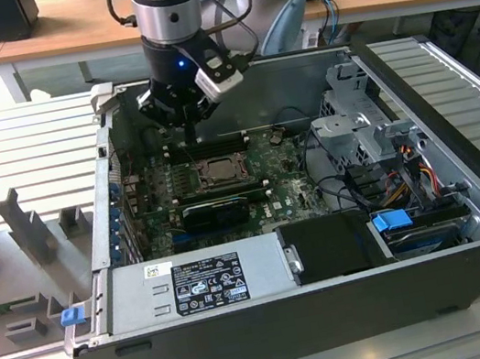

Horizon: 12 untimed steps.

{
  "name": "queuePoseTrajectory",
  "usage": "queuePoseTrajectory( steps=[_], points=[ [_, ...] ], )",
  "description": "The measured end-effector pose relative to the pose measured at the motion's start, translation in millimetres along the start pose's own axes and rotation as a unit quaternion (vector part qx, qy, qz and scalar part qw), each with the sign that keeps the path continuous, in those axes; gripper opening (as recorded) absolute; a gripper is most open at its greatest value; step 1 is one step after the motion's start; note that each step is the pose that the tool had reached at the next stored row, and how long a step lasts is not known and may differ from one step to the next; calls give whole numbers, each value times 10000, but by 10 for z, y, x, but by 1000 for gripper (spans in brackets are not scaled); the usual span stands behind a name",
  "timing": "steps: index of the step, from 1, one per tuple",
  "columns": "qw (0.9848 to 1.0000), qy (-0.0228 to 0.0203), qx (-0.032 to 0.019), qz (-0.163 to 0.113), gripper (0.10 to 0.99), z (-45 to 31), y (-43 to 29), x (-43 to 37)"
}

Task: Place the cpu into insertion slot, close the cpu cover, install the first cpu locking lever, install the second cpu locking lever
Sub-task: 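Install the first cpu locking lever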

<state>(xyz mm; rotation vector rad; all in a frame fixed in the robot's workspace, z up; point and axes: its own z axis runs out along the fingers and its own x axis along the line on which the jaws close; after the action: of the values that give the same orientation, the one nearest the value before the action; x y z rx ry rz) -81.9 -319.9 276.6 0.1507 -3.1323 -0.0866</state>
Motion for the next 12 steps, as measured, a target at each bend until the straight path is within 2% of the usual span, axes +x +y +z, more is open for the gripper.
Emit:
queuePoseTrajectory(
  steps=[7, 10, 12],
  points=[
    [10000, -7, -2, 0, 106, 97, 19, 235],
    [10000, -6, -3, 0, 106, 152, 44, 263],
    [10000, -8, -19, 0, 106, 176, 98, 259]
  ],
)
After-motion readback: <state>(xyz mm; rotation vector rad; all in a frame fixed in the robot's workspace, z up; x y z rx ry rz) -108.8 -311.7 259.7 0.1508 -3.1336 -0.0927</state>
